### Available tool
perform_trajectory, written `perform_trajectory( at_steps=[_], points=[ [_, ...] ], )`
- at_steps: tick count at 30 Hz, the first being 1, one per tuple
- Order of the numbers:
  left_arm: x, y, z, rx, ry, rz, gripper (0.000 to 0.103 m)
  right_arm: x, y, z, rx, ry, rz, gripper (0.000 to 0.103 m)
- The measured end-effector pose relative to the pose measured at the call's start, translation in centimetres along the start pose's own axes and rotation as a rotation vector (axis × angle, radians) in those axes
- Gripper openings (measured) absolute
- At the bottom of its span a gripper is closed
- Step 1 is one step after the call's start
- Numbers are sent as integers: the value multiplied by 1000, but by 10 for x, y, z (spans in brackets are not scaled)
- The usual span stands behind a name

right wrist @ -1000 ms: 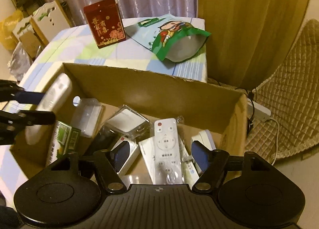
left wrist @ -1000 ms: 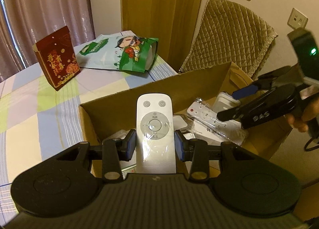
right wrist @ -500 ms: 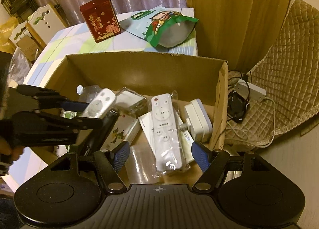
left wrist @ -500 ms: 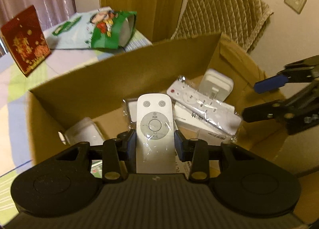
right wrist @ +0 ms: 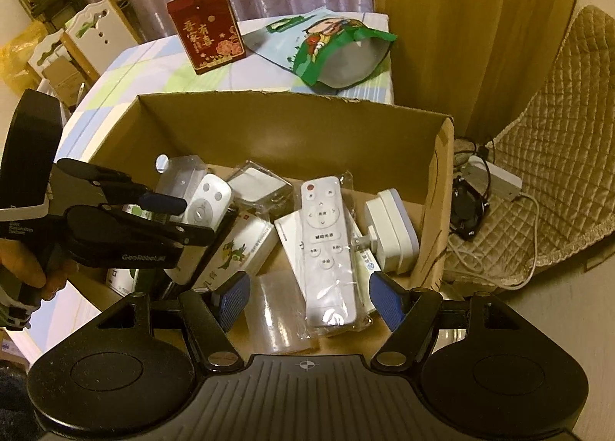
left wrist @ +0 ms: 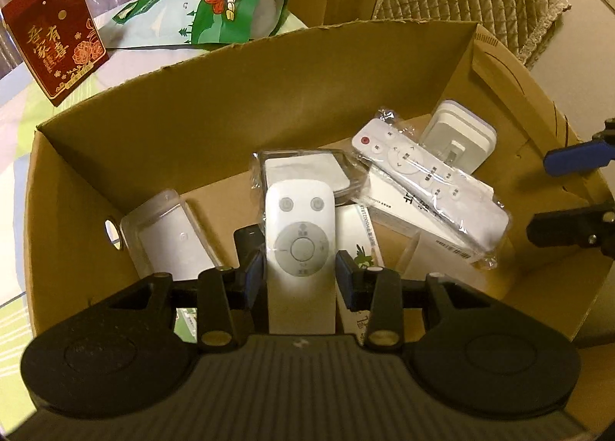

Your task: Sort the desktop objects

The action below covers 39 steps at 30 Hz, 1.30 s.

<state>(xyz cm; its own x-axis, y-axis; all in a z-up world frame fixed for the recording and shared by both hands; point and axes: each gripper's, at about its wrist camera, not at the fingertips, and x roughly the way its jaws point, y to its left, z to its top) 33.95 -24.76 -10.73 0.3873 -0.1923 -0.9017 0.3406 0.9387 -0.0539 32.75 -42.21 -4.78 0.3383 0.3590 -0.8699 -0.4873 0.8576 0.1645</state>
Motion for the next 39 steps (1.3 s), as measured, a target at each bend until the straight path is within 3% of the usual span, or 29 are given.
perform_trajectory(
  at_steps=[1,5,7,13,25,26,27,28,39],
  points=[
    [-1,0,0,-4,0,6,46,0,1,-1,-1,4,1,72],
    [-8,-1,-1,-16,-7,25,53,2,4,-4,-7,18,3,72],
    [-14,-2,-1,-13,-11,40,63,3,6,-5,-9,25,4,72],
    [-39,-9,-3,-17,-52,60,73,6,10,-10,-17,47,7,72],
    [-108,-19,-15,-70,-173,110,85,-3,24,-19,50,21,-17,72],
    [-114,-19,-17,-68,-184,118,85,-7,26,-20,63,8,-20,74],
    [-120,-20,-20,-66,-196,127,86,-12,28,-21,76,-6,-26,93],
    [-125,-20,-22,-65,-205,132,86,-18,32,-22,84,-28,-40,102],
    [-170,-14,-50,-19,-266,93,87,-57,78,-43,189,-137,-120,103]
  ],
)
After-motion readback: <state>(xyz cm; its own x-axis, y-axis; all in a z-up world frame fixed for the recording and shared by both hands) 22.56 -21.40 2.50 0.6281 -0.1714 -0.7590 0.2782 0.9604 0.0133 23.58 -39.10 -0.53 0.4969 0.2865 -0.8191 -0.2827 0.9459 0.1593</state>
